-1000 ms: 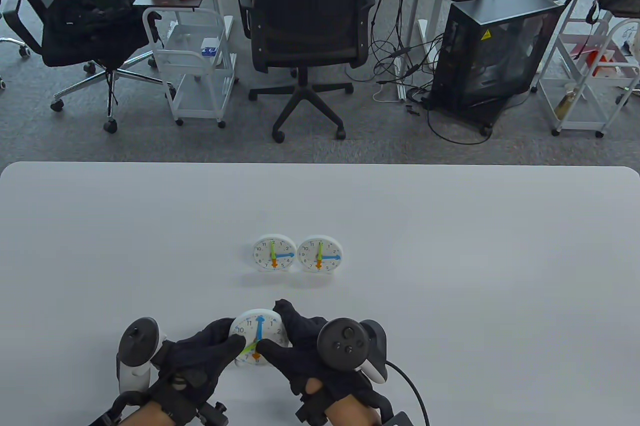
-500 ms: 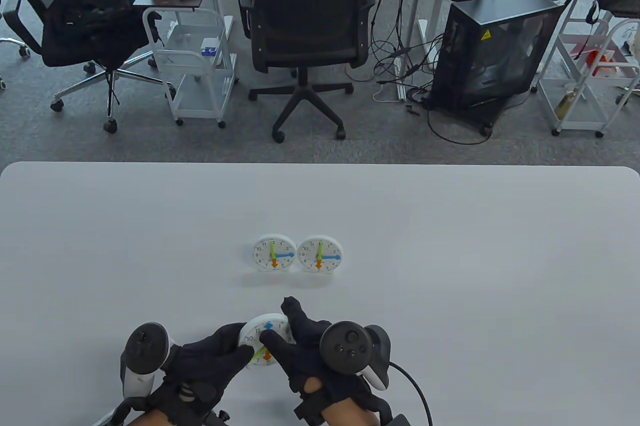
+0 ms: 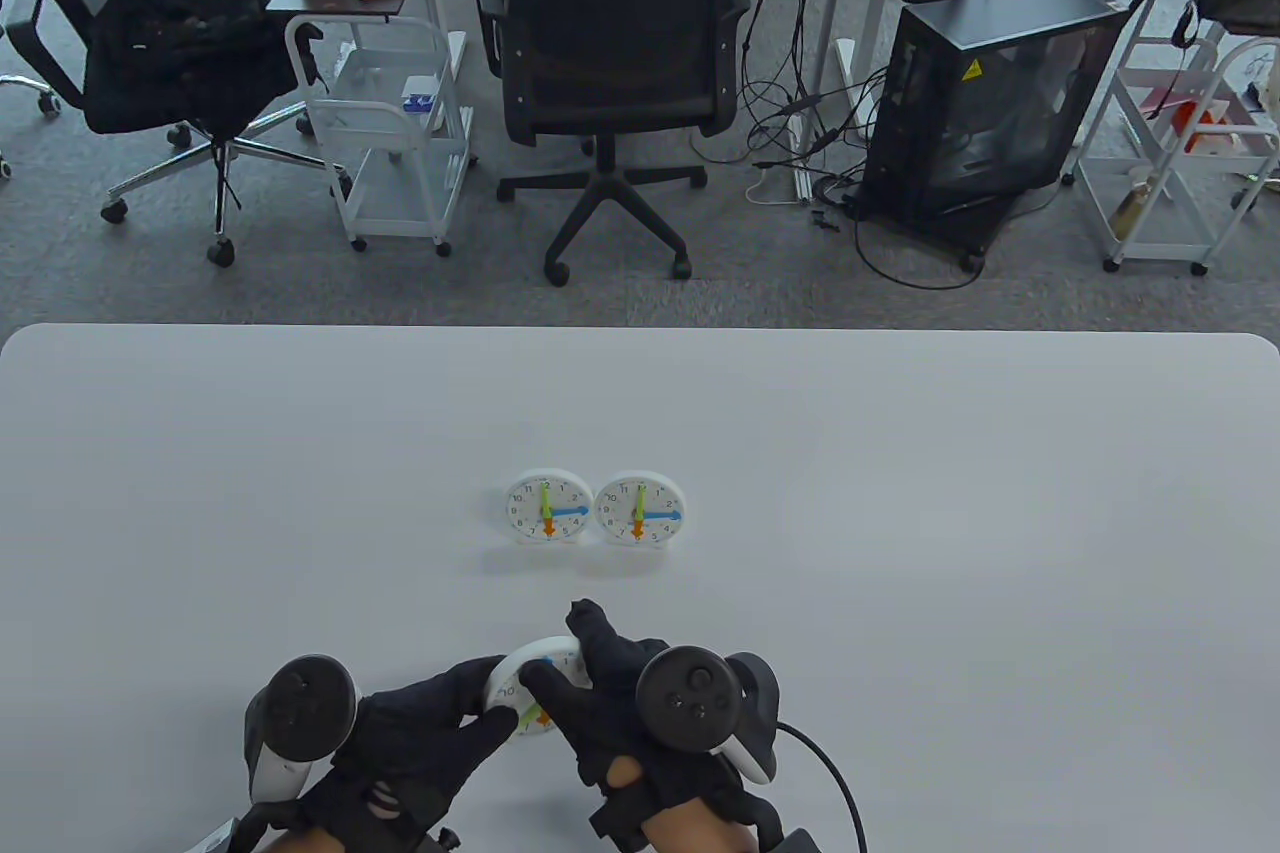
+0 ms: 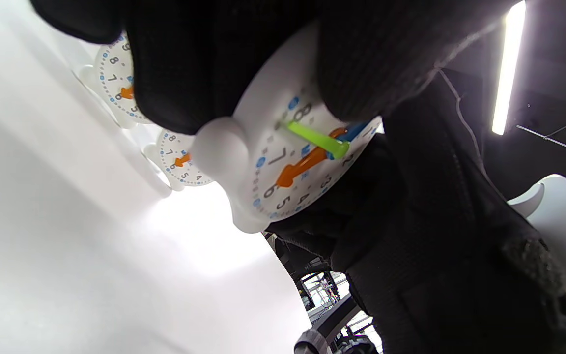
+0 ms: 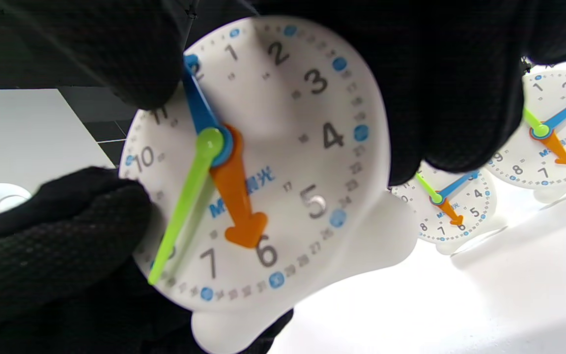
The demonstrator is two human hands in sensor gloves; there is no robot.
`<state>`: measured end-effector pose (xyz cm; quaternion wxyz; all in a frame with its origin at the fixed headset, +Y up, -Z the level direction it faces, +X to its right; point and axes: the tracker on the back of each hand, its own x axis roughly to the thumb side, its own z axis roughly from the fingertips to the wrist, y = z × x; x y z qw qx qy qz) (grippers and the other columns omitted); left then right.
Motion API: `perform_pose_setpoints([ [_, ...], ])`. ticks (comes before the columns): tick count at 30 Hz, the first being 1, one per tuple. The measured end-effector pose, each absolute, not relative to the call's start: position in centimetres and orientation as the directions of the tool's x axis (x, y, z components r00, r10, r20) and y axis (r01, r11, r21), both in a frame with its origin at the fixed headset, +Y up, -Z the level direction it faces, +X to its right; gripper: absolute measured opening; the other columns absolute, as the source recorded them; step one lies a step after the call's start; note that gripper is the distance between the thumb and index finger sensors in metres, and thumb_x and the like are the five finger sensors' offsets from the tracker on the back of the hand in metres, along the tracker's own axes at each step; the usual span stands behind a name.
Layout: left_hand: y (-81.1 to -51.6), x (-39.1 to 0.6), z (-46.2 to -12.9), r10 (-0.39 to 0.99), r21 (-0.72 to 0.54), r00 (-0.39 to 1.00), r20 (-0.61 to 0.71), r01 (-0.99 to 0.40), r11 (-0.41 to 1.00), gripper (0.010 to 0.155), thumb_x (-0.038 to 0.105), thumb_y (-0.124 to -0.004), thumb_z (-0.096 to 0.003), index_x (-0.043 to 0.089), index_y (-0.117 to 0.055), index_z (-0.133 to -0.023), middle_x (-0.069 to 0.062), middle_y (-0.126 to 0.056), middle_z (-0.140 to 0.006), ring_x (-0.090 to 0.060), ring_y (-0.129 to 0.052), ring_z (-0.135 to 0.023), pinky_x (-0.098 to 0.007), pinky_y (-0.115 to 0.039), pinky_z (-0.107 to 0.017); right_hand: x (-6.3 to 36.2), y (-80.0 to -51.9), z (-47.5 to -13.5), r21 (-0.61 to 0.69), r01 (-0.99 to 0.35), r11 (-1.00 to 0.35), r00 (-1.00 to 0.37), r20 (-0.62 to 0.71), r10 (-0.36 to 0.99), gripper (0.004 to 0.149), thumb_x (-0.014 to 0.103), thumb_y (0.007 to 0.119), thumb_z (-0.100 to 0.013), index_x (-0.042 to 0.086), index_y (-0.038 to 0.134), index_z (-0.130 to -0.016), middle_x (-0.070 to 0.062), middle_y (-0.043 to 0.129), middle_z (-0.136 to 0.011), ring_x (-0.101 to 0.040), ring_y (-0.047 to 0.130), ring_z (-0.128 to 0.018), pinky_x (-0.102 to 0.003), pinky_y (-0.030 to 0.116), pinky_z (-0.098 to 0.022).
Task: Turn clock hands to synchronize teaching clocks
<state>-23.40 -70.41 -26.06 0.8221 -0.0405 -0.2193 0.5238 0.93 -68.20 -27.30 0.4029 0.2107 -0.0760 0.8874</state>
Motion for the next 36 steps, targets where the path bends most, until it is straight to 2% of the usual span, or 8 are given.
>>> perform_pose_setpoints([
  [36,-70.64,-23.38,-26.17,0.916,-0.334,0.302,0.264,-0.862,0.380,0.052,0.040,-0.086,-0.0498,0.017,-0.077,-0.095,-0.012,-0.102,-0.082,-0.044,-0.097,-0.074,-0.069,-0.064,-0.058,1.25,-67.98,-27.32,0.008,-0.763,-0.646,-0.577,0.442,0.687,0.074,0.053,0.073,-0.053,-0.012,0.079,-0.088,-0.021,0.101,-0.058,-0.047,0.100,-0.045,-0.070,0.069,-0.043],
])
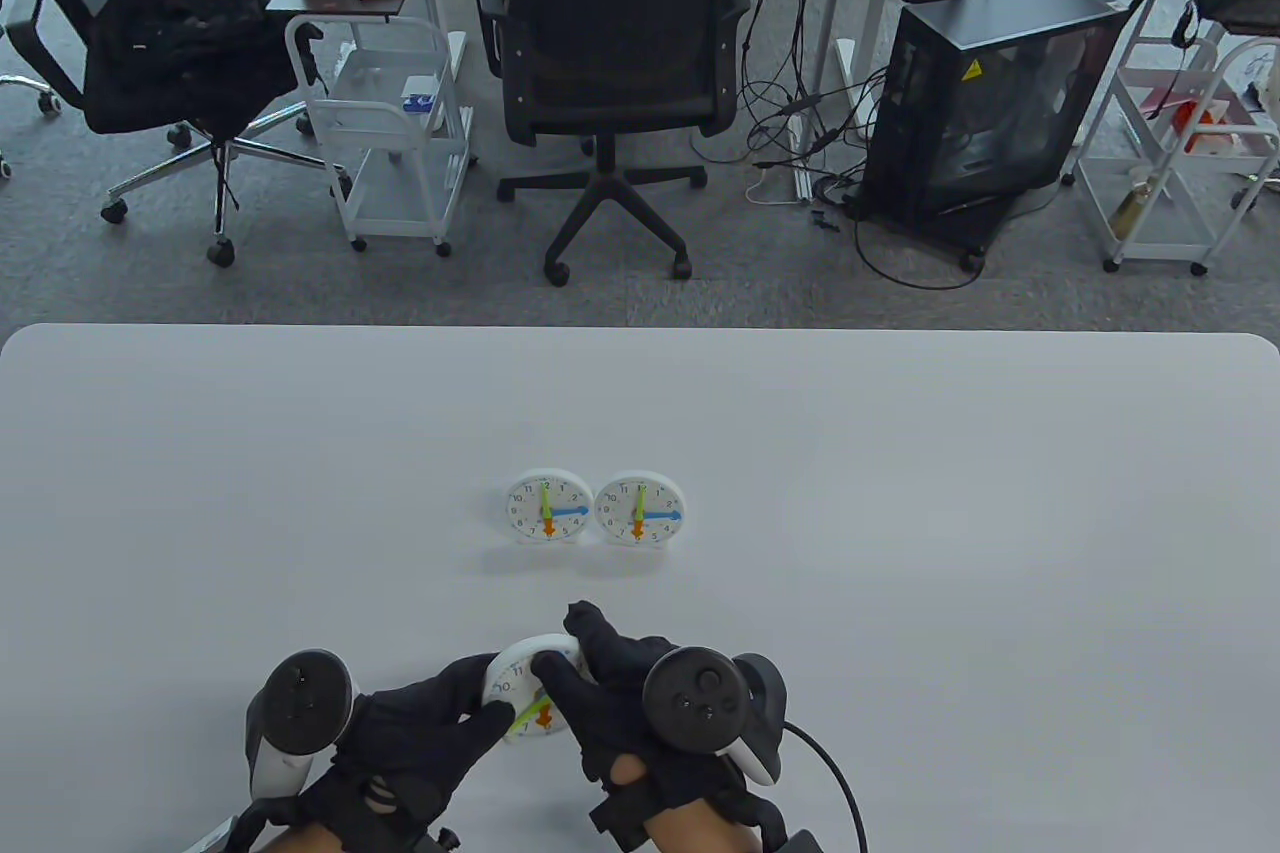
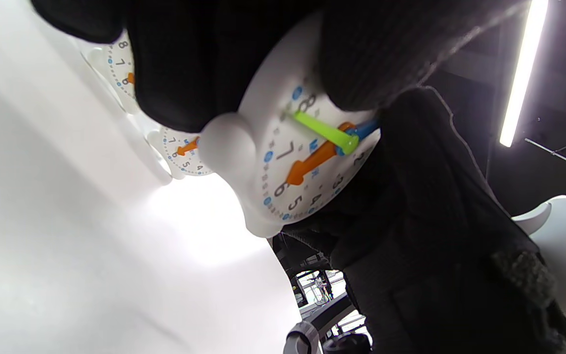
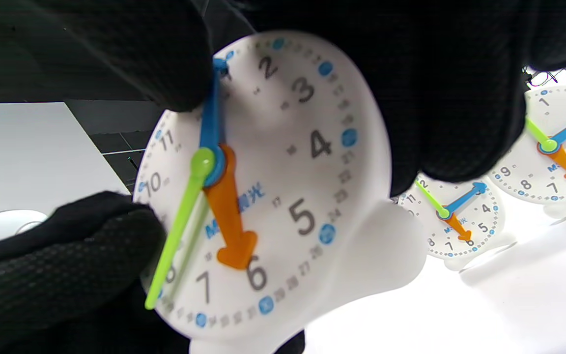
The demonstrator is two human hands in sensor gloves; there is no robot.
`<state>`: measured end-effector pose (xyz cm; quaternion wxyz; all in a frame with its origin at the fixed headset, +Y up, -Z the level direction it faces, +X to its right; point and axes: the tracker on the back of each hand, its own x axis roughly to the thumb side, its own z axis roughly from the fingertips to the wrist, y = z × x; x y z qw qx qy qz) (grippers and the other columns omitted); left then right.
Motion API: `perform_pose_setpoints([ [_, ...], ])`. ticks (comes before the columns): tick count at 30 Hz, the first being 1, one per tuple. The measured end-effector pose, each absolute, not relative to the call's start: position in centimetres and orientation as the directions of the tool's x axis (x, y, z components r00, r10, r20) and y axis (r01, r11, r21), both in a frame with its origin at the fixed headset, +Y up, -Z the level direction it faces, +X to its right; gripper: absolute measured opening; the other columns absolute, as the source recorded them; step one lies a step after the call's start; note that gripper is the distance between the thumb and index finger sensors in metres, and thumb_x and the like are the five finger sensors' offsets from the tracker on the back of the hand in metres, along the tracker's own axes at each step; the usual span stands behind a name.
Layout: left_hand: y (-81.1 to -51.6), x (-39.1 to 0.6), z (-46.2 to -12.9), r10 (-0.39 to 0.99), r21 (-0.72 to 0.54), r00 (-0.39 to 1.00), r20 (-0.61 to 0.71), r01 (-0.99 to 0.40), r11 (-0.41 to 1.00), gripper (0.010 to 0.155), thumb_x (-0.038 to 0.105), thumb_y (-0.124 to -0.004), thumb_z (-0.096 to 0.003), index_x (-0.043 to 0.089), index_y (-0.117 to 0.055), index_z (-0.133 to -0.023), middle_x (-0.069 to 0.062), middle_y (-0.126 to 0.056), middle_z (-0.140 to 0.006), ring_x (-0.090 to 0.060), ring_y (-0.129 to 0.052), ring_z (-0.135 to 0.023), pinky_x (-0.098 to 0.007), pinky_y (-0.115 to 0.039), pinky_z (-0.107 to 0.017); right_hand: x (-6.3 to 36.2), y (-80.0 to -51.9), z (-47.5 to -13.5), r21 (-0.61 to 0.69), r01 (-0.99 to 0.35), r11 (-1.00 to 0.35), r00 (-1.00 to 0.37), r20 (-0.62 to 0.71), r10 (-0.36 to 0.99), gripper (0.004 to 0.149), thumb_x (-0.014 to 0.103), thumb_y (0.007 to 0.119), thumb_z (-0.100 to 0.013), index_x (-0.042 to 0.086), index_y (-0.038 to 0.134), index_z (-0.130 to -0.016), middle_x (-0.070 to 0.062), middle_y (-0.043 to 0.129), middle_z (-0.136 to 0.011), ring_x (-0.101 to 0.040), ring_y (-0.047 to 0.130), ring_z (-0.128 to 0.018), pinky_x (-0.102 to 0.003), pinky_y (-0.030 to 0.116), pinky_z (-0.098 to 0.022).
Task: Turn clock hands to synchronize teaching clocks
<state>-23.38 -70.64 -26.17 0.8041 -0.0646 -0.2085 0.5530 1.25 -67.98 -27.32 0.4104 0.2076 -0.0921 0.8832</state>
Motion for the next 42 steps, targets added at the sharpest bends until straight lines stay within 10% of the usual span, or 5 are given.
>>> perform_pose_setpoints([
  [42,-70.8,-23.4,-26.3,0.970,-0.377,0.189,0.154,-0.896,0.234,0.053,0.041,-0.084,-0.0505,0.015,-0.075,-0.096,-0.011,-0.102,-0.082,-0.043,-0.096,-0.075,-0.069,-0.065,-0.058,2.3,-68.0,-28.1,0.136,-0.842,-0.523,-0.437,0.397,0.807,0.061,0.041,0.077,-0.053,-0.008,0.079,-0.090,-0.018,0.100,-0.058,-0.044,0.100,-0.047,-0.070,0.069,-0.044],
])
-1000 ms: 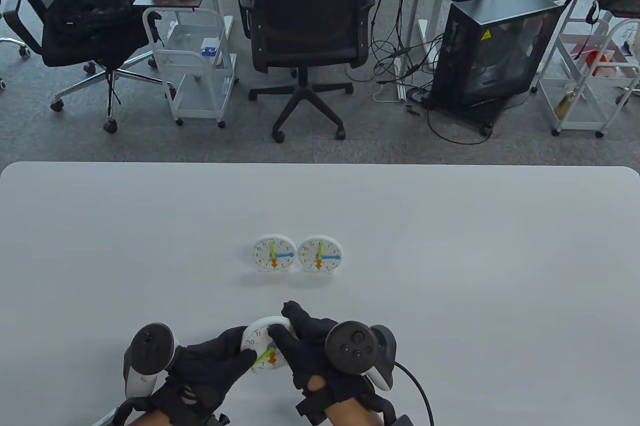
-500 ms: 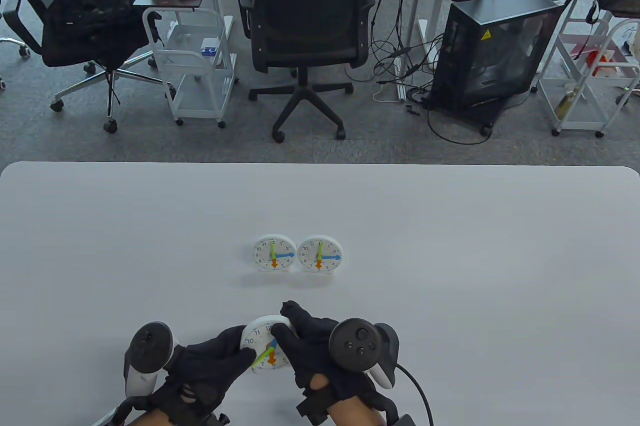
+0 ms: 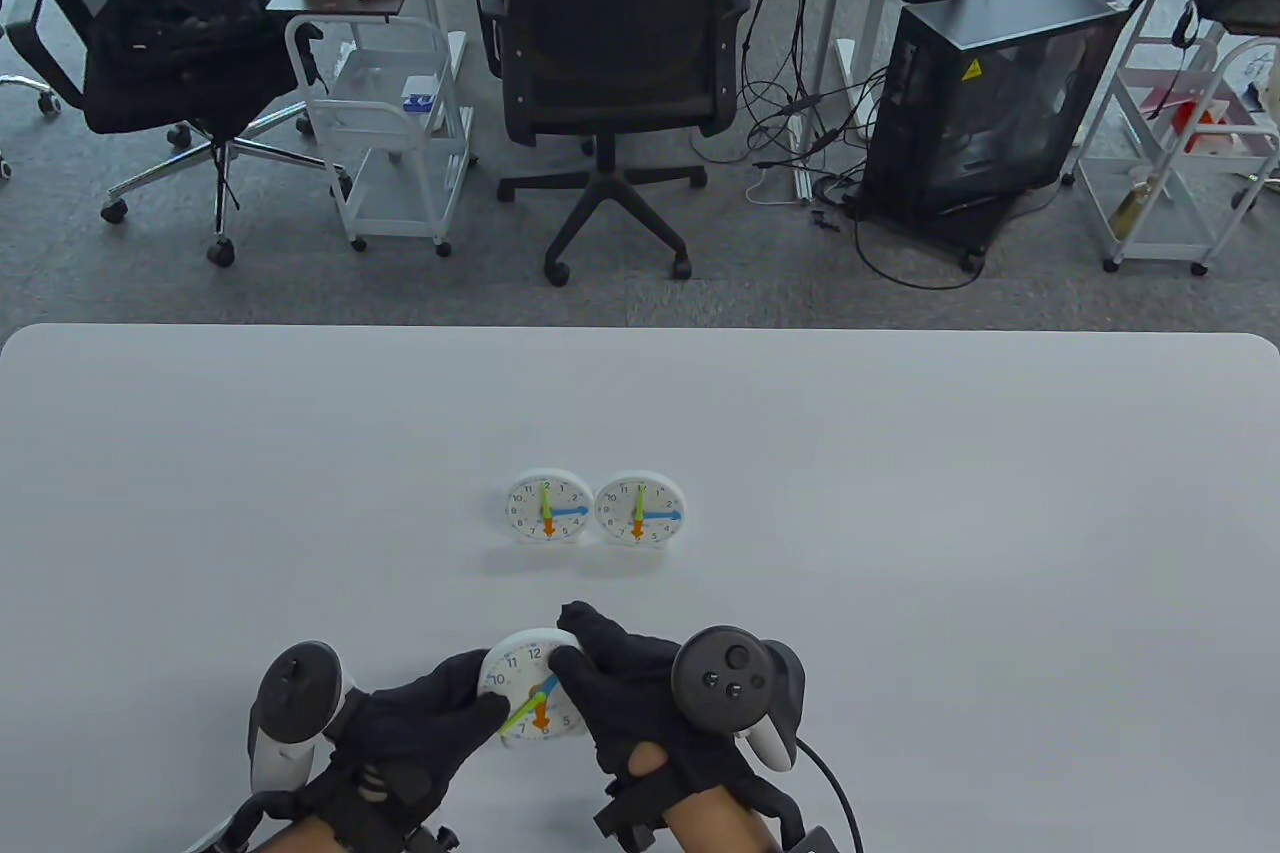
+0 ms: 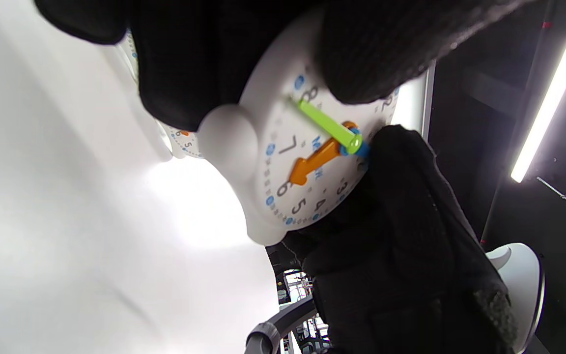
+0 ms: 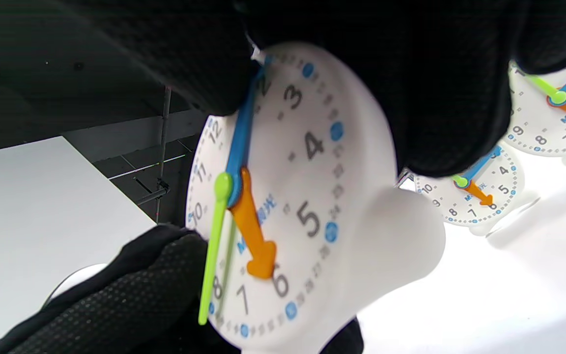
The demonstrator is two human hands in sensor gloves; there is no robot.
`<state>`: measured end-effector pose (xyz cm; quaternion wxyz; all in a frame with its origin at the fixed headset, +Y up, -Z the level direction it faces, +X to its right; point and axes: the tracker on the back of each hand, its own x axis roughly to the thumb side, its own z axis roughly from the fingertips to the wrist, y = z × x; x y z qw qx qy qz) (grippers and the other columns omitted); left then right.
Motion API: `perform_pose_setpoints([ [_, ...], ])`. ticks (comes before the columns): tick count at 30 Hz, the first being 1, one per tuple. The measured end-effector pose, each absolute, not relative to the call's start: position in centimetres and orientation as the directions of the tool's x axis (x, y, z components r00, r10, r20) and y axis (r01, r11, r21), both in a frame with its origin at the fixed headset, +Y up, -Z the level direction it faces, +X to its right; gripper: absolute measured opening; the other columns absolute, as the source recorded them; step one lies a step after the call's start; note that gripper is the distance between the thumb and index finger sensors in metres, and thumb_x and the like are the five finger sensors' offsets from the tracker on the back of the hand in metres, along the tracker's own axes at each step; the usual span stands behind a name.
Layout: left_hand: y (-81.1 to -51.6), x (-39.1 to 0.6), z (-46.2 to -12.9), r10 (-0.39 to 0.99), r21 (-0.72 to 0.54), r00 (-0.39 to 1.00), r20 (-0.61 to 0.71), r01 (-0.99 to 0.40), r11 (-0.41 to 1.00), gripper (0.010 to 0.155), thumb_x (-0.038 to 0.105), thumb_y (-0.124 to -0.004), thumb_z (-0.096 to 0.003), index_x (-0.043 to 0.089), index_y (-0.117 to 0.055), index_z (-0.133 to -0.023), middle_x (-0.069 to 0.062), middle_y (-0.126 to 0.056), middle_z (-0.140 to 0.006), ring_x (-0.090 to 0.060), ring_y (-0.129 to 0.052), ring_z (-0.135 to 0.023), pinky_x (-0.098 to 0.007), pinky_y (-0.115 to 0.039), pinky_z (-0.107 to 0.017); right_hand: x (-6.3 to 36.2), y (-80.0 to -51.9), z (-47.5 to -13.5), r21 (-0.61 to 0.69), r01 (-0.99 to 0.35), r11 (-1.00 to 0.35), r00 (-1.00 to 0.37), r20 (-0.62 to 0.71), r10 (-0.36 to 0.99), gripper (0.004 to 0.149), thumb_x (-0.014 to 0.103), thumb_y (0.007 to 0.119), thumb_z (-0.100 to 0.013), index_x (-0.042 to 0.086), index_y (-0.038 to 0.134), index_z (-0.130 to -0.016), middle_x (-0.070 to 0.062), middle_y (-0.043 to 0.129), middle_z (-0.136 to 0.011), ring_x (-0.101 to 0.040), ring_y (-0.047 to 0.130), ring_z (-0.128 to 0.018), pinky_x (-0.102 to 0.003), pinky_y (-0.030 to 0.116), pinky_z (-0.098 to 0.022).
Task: Turn clock hands to synchronize teaching clocks
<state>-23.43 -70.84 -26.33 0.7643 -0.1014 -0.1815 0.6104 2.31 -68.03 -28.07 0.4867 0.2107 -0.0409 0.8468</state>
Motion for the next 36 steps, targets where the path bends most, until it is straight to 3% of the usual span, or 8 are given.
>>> perform_pose_setpoints([
  [36,-71.07,-23.85,-26.56,0.989,-0.378,0.120,0.092,-0.914,0.146,0.054,0.042,-0.083,-0.0512,0.015,-0.073,-0.097,-0.010,-0.101,-0.083,-0.043,-0.096,-0.075,-0.068,-0.065,-0.058,2.68,-68.40,-28.48,0.296,-0.910,-0.292,-0.214,0.269,0.939,0.055,0.029,0.076,-0.053,-0.006,0.073,-0.096,-0.020,0.094,-0.068,-0.046,0.095,-0.057,-0.071,0.065,-0.047],
])
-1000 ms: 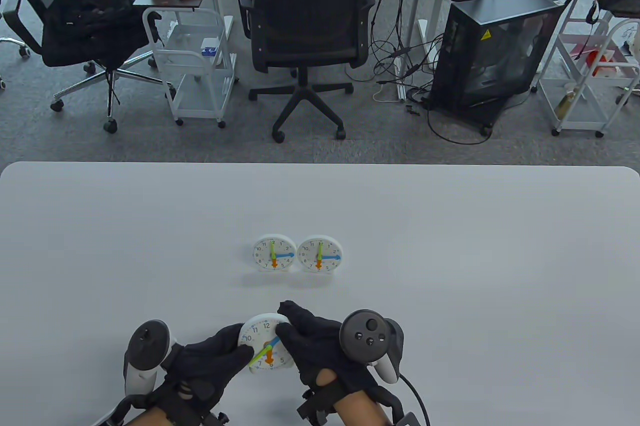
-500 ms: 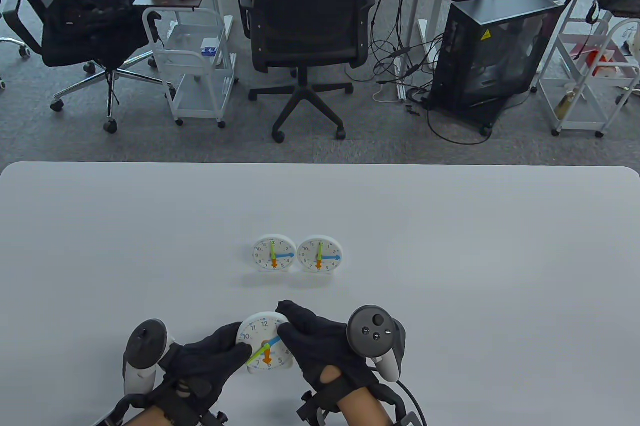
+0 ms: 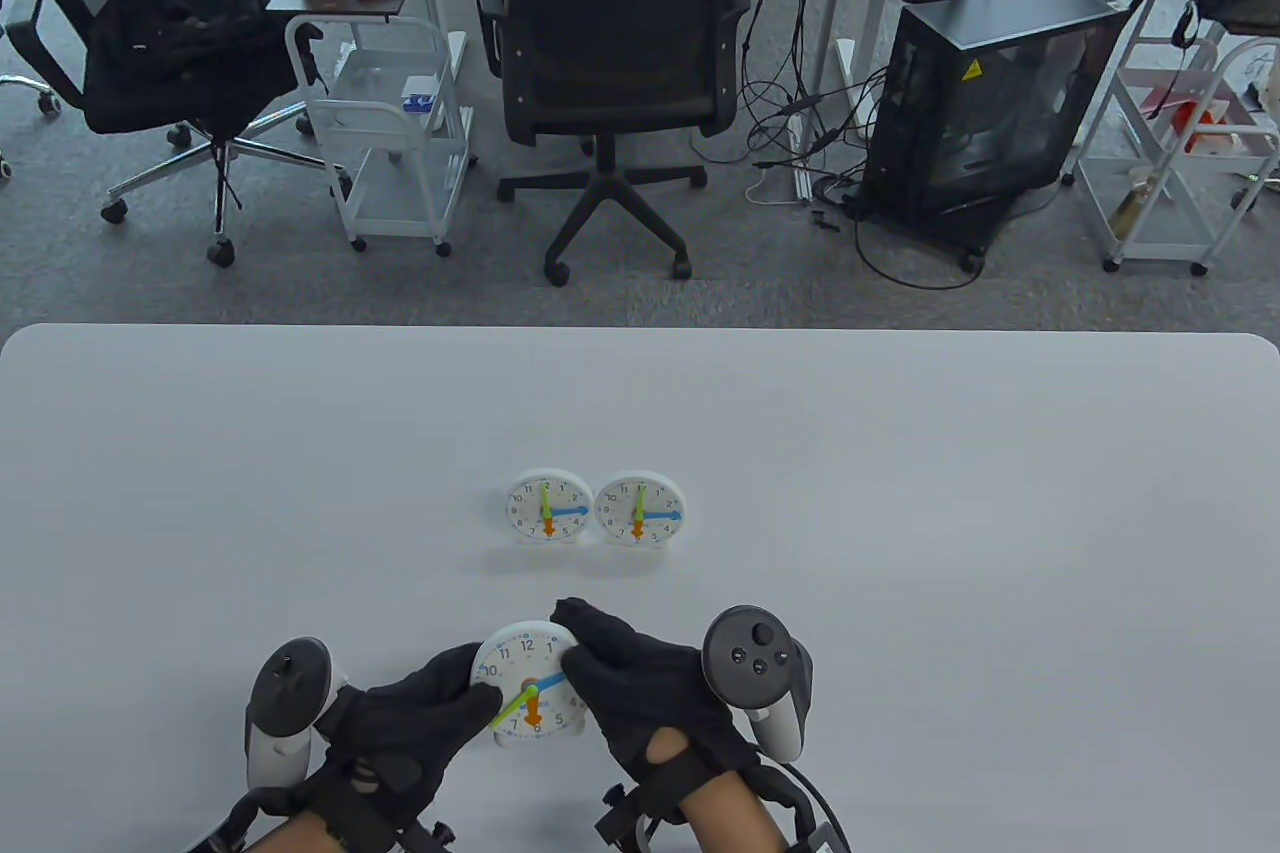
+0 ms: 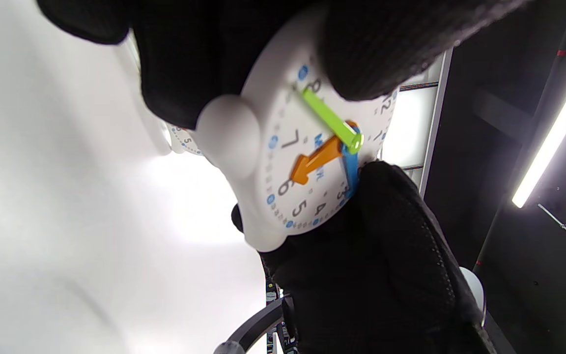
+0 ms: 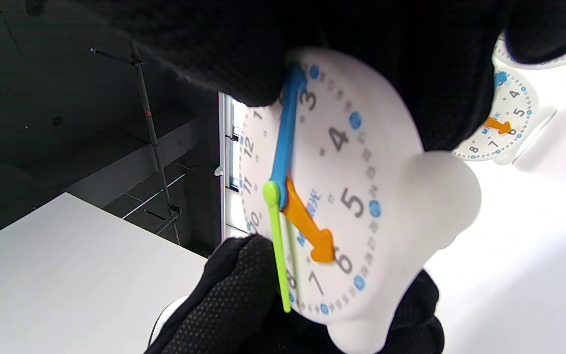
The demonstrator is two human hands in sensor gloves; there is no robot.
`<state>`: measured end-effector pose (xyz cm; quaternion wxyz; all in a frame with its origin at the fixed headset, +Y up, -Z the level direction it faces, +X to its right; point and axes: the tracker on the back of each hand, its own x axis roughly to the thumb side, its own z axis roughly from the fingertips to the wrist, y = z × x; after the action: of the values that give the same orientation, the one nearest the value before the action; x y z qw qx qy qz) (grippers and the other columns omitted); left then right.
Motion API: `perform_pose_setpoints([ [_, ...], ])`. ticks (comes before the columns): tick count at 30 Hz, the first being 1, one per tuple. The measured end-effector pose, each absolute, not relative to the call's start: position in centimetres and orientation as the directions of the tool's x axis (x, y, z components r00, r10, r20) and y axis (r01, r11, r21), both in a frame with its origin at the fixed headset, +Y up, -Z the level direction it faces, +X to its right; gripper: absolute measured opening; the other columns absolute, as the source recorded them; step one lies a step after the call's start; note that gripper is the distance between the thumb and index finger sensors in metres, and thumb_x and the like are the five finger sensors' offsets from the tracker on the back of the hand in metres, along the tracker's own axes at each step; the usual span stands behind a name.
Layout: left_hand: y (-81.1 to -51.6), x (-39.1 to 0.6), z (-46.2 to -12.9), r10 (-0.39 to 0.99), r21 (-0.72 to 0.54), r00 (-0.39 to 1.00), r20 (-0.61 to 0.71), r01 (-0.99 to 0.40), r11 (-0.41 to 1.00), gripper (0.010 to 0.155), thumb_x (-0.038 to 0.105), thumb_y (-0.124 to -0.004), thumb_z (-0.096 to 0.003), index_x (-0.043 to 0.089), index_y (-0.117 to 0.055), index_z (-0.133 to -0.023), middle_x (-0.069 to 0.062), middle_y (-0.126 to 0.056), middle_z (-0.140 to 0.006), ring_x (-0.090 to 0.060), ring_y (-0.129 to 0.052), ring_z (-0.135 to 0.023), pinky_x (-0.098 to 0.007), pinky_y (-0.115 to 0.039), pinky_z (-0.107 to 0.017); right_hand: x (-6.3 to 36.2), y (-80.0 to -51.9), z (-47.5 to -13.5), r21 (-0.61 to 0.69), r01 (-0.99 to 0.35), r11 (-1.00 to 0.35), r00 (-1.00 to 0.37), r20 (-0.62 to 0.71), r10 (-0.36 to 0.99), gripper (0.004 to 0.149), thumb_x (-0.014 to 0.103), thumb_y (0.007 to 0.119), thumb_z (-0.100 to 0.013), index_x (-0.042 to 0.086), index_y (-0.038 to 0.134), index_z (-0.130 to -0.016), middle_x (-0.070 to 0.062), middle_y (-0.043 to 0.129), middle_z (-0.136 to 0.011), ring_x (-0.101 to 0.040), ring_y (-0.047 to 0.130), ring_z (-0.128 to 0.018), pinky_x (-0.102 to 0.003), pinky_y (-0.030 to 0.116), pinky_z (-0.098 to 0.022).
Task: Turn clock hands to synchronize teaching clocks
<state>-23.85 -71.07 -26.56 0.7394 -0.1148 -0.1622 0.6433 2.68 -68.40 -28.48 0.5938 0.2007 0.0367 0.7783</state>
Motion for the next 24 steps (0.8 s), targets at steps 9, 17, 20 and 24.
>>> perform_pose_setpoints([
  [9,-71.15,-23.94,-26.62,0.989,-0.376,0.117,0.090,-0.916,0.143,0.054,0.042,-0.082,-0.0513,0.015,-0.073,-0.097,-0.010,-0.101,-0.083,-0.043,-0.096,-0.075,-0.068,-0.064,-0.058,2.68,-68.37,-28.49,0.307,-0.910,-0.278,-0.200,0.262,0.944,0.055,0.027,0.076,-0.053,-0.005,0.071,-0.097,-0.021,0.093,-0.071,-0.047,0.094,-0.059,-0.071,0.065,-0.048],
  [17,-71.21,-24.00,-26.69,0.989,-0.374,0.116,0.088,-0.917,0.140,0.054,0.042,-0.082,-0.0513,0.015,-0.073,-0.097,-0.010,-0.101,-0.083,-0.043,-0.096,-0.075,-0.068,-0.064,-0.058,2.70,-68.34,-28.53,0.308,-0.910,-0.278,-0.199,0.263,0.944,0.055,0.025,0.075,-0.052,-0.005,0.070,-0.098,-0.021,0.093,-0.071,-0.047,0.093,-0.059,-0.071,0.065,-0.048],
  [20,-71.23,-24.04,-26.71,0.989,-0.373,0.115,0.088,-0.917,0.140,0.054,0.042,-0.082,-0.0512,0.015,-0.073,-0.097,-0.010,-0.101,-0.083,-0.043,-0.096,-0.075,-0.068,-0.065,-0.058,2.69,-68.34,-28.54,0.309,-0.909,-0.280,-0.201,0.263,0.944,0.054,0.024,0.075,-0.052,-0.005,0.070,-0.098,-0.021,0.093,-0.072,-0.048,0.093,-0.060,-0.071,0.065,-0.048],
  [24,-71.27,-24.07,-26.73,0.989,-0.372,0.116,0.089,-0.918,0.141,0.054,0.041,-0.082,-0.0513,0.014,-0.073,-0.097,-0.010,-0.102,-0.082,-0.043,-0.096,-0.075,-0.068,-0.065,-0.058,2.68,-68.36,-28.53,0.310,-0.908,-0.282,-0.204,0.262,0.943,0.055,0.024,0.075,-0.052,-0.005,0.070,-0.098,-0.021,0.093,-0.072,-0.048,0.093,-0.060,-0.071,0.065,-0.048],
])
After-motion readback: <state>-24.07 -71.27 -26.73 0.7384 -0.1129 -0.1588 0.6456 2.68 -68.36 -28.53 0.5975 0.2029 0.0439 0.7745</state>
